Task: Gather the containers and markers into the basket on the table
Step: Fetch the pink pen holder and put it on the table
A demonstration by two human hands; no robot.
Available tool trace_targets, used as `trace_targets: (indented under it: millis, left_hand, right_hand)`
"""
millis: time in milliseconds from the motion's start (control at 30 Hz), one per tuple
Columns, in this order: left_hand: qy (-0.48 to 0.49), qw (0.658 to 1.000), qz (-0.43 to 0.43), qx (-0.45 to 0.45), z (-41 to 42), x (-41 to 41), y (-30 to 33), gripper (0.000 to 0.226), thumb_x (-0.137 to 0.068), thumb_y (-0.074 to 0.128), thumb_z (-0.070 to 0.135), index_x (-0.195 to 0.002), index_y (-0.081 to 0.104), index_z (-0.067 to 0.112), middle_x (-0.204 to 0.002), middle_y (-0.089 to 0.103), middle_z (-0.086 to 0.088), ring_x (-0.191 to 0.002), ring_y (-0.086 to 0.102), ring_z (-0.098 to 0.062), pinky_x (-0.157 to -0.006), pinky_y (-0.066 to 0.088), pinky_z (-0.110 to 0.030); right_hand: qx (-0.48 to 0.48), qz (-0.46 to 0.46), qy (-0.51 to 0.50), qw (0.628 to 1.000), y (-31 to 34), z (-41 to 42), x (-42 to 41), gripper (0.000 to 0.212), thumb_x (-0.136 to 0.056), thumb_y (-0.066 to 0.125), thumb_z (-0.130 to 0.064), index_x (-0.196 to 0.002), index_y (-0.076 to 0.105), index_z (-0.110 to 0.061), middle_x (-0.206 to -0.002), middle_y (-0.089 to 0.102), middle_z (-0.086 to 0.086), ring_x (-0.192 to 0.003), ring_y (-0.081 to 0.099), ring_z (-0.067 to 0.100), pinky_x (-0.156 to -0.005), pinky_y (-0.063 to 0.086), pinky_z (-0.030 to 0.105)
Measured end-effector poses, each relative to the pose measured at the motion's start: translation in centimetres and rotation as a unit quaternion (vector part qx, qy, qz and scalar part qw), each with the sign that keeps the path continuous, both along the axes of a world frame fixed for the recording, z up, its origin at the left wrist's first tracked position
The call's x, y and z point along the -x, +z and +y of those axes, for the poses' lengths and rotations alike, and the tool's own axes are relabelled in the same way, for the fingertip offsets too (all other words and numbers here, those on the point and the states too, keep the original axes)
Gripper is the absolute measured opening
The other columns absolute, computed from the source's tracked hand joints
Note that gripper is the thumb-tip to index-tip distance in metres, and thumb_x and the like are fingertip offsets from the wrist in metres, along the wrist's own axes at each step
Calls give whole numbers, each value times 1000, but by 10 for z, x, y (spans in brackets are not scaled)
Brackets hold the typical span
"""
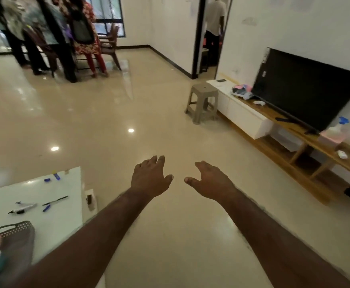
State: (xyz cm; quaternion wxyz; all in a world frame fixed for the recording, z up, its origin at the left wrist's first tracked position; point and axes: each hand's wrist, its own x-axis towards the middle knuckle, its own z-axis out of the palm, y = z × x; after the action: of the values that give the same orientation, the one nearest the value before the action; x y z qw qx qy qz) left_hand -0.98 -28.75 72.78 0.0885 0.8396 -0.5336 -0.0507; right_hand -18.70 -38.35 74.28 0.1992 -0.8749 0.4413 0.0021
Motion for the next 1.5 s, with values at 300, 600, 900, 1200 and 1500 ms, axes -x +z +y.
trace_targets:
  millis: [300, 600, 900, 1200, 1500]
  left_hand:
    - [151, 988, -12, 1, -53, -55, 23, 77, -91, 45, 59, -152, 24, 18, -158, 31, -8, -141, 35, -29, -113, 29, -45]
    - [334, 942, 4, -19, -17, -153, 6, 77, -91, 45, 58, -152, 23, 17, -157, 30, -9, -140, 35, -29, -110, 32, -45]
    - [447, 894, 19, -30, 25, -265, -15, 75, -91, 44, 58, -151, 26, 17, -154, 35, -8, -135, 41, -28, -107, 34, -43]
    - [546, 836, 31, -34, 49, -338, -15, 77, -94, 43, 57, -155, 17, 19, -162, 22, -8, -145, 28, -27, -115, 26, -43]
    - [667, 743, 21, -58, 50, -388, -29, 77, -89, 47, 59, -151, 26, 19, -156, 33, -9, -139, 38, -29, -111, 33, -43]
  right_hand:
    - [16, 13, 152, 988, 20, -100, -100, 78, -90, 48, -64, -151, 29, -19, -160, 27, 5, -144, 30, 26, -114, 31, 44]
    - [20, -3, 337, 941, 16, -88, -256, 75, -91, 50, -61, -149, 32, -17, -158, 32, 5, -143, 32, 26, -113, 33, 41]
    - [10, 17, 446, 895, -1, -67, -408, 78, -90, 49, -63, -152, 28, -19, -161, 26, 2, -145, 27, 24, -115, 30, 41]
    - [-2, 15, 547, 837, 2, -51, -529, 73, -91, 52, -57, -150, 31, -19, -156, 34, 1, -141, 34, 24, -109, 34, 39]
    - [8, 23, 657, 753, -11, -43, -636, 71, -90, 53, -58, -143, 40, -13, -147, 45, 8, -132, 44, 30, -106, 40, 41]
